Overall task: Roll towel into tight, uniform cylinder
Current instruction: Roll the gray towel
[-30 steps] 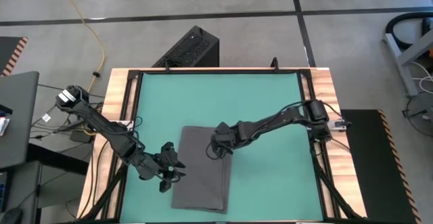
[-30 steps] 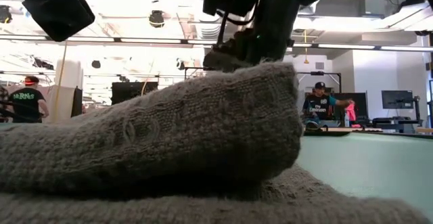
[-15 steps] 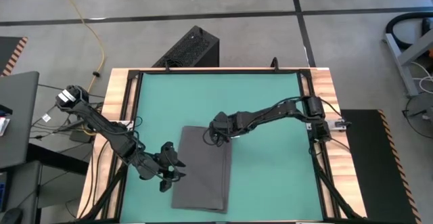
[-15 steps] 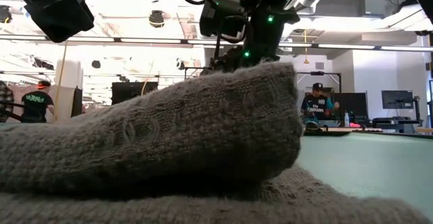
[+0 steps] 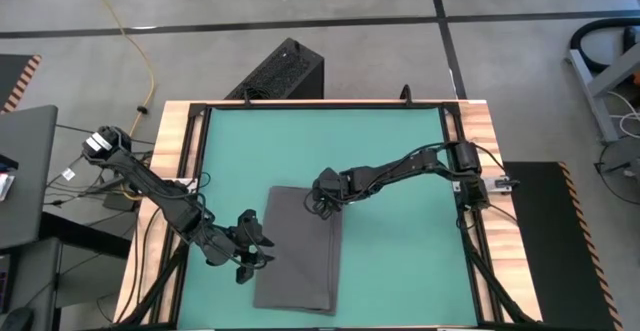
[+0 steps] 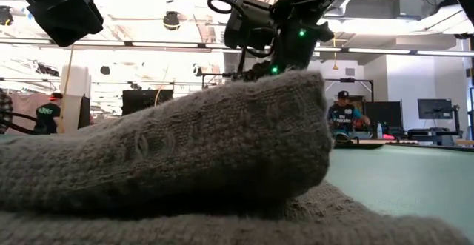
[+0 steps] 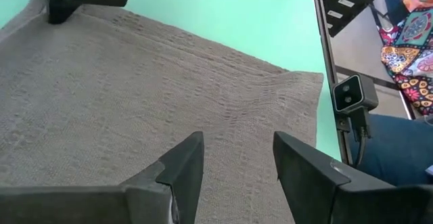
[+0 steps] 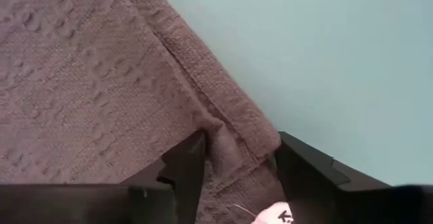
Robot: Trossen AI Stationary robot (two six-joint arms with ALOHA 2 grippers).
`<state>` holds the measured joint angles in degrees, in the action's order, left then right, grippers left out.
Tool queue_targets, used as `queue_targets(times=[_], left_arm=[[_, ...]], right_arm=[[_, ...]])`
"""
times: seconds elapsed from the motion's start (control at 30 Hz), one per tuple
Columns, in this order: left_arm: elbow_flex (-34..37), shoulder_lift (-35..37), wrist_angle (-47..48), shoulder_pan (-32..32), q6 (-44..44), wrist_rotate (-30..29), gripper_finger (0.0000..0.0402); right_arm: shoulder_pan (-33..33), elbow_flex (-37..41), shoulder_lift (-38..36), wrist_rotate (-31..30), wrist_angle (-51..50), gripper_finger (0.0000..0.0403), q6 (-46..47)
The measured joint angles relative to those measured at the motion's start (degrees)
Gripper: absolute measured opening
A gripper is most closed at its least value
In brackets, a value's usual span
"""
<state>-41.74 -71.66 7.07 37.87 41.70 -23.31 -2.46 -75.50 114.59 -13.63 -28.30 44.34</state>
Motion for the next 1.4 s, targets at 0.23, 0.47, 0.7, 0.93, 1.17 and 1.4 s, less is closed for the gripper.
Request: queue_targets(times=[0.23,0.47,0.7,0.93,1.17,1.4], left_arm=[[0.0,0.0,0.1,0.0,-0.1,0.0,0.0167],[0.0,0.0,1.3,0.0,-0.1,-0.4,0.0167],[0.0,0.0,1.6,0.0,0.0,-0.7,0.0167],[0.0,0.0,1.7,0.0,-0.1,-0.7,0.0167],[0.0,0.0,1.7,0.0,-0.1,-1.0,0.0167],[0.0,0.0,1.7,0.0,-0.1,-1.1,0.0167]], right_arm=[[-0.2,0.0,-0.1,-1.2,0.8,0.0076,-1.5],[-0.7,-0.1,-0.4,-2.1,0.7,0.0027,-2.9],[-1.5,-3.8,-1.3,-4.1,-1.8,0.0034,-4.5],[-2.0,-6.4,-1.9,-6.5,-3.4,0.0042,-7.4],[-1.9,-6.6,-1.9,-6.4,-5.0,0.0056,-7.7],[-1.9,-6.6,-1.9,-6.3,-4.5,0.0057,-10.9]])
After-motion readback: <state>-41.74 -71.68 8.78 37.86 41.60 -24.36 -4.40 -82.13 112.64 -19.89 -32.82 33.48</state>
